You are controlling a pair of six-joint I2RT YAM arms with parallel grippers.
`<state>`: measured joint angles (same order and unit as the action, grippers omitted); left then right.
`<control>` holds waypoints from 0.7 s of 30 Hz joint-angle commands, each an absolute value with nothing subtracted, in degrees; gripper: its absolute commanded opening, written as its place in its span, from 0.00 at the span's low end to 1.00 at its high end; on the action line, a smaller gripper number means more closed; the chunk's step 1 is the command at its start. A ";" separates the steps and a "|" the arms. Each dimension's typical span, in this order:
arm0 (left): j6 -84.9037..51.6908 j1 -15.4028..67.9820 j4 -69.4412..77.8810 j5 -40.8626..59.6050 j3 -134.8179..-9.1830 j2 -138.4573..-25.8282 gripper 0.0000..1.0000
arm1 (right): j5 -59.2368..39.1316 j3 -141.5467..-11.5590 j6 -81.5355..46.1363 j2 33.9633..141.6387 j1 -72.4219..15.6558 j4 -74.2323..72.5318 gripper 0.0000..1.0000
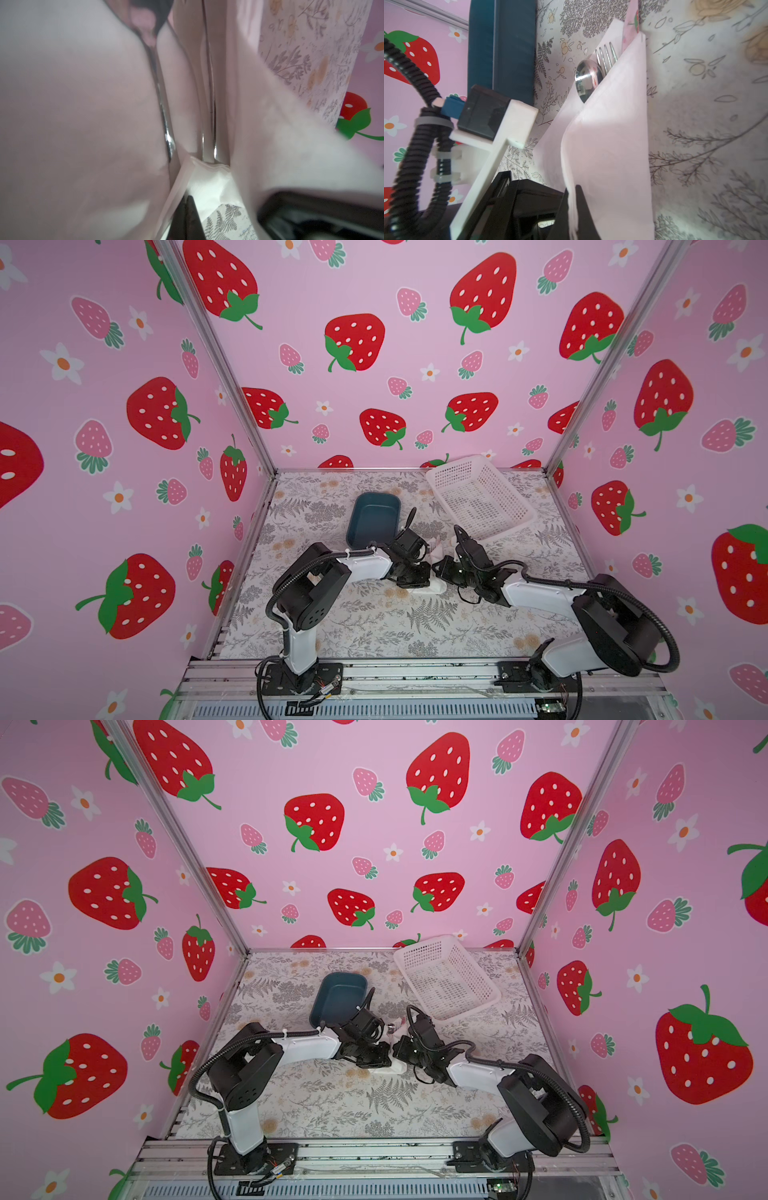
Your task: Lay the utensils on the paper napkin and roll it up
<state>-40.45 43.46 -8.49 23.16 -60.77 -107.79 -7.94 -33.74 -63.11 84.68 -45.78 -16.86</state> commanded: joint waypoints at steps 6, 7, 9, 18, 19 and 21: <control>-41.29 42.63 -7.91 22.58 -60.10 -104.46 0.00 | -8.09 -35.60 -64.86 87.49 -46.93 -19.60 0.08; -41.50 42.46 -7.76 22.67 -59.68 -103.68 0.00 | -8.26 -35.69 -64.91 87.75 -46.93 -19.68 0.08; -42.62 41.80 -6.74 23.13 -58.05 -101.44 0.01 | -8.70 -35.77 -64.73 88.15 -46.93 -19.86 0.09; -46.88 36.93 -6.18 24.71 -54.26 -92.56 0.29 | -11.10 -36.39 -63.12 89.55 -46.91 -19.86 0.15; -47.13 36.34 -5.88 25.66 -54.50 -92.79 0.33 | -11.12 -36.39 -63.11 89.64 -46.91 -19.89 0.16; -47.55 35.19 -4.64 28.60 -55.62 -94.24 0.36 | -11.56 -36.46 -62.86 89.98 -46.91 -19.87 0.19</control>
